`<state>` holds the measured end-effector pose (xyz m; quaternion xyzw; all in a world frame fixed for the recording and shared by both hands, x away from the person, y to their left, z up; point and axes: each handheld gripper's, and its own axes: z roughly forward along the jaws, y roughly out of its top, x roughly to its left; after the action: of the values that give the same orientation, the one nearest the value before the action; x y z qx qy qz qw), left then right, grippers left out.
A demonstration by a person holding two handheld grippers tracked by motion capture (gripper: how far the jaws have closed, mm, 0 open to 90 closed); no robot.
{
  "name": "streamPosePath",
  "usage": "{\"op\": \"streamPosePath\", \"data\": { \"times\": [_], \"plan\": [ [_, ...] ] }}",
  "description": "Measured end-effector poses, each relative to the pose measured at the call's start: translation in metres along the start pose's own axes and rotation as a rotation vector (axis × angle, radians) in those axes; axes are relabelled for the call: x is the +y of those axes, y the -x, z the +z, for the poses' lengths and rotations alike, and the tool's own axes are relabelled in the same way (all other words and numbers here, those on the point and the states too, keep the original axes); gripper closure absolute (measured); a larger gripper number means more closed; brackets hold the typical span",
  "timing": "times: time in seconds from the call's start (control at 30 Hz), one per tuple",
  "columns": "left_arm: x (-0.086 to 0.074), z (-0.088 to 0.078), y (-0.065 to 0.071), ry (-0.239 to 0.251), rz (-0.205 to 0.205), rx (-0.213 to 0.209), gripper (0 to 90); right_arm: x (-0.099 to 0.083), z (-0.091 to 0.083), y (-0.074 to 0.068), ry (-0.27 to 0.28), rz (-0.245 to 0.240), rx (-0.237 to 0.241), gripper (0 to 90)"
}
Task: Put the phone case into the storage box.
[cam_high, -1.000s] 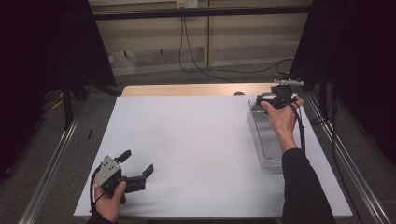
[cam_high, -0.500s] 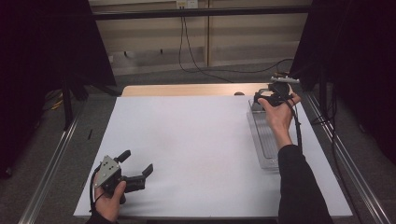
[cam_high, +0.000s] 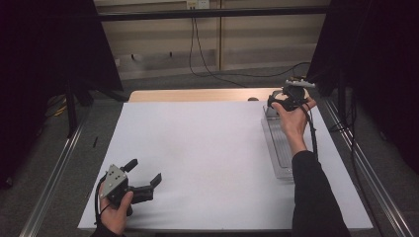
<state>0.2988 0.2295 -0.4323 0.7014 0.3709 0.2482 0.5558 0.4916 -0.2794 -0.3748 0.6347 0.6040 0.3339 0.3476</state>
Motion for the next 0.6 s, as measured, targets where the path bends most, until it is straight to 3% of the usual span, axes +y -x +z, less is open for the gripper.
{"op": "streamPosePath", "data": {
  "times": [0.6],
  "plan": [
    [0.000,0.000,0.000,0.006,-0.007,-0.005,1.7,-0.002,0.013,0.003,0.033,0.036,0.000,10.8]
  ]
}}
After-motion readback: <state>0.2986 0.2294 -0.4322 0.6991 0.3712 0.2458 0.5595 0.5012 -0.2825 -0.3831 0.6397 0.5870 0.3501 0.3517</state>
